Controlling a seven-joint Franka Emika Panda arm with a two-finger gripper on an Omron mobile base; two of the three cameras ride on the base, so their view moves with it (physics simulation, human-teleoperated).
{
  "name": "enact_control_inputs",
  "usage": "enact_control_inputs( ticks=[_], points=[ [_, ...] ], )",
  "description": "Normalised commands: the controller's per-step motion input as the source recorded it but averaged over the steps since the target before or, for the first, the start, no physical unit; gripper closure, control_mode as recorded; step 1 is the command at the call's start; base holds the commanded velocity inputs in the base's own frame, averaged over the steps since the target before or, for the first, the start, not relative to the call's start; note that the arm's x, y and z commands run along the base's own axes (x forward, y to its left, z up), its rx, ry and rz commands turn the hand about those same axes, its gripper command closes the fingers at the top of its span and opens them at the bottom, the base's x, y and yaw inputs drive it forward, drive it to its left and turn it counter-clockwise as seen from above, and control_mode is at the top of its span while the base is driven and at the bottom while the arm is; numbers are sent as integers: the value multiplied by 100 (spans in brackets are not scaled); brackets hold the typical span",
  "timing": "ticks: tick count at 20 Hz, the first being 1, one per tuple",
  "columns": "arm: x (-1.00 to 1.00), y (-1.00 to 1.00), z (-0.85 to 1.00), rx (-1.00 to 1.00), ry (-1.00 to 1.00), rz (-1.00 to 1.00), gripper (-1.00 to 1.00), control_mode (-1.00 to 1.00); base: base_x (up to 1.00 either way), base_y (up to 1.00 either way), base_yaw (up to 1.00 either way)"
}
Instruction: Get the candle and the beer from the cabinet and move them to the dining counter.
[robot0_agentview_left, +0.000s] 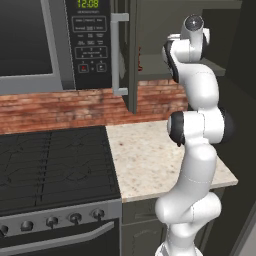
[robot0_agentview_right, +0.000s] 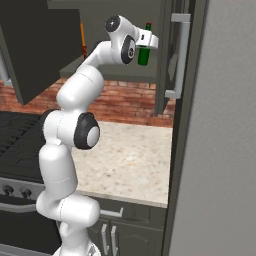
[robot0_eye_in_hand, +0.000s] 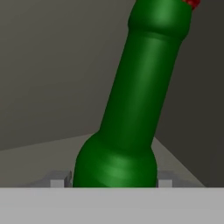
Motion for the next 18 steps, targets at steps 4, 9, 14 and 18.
enact_control_inputs(
  ticks=[4, 9, 14, 18],
  points=[
    [0, 0, 0, 0, 0, 0, 100, -100, 0, 0, 0],
    [-3, 7, 0, 0, 0, 0, 100, -100, 0, 0, 0],
    [-34, 24, 0, 0, -4, -1, 100, -100, 0, 0, 0],
    [-80, 29, -6, 0, -2, -5, 100, -100, 0, 0, 0]
  ],
)
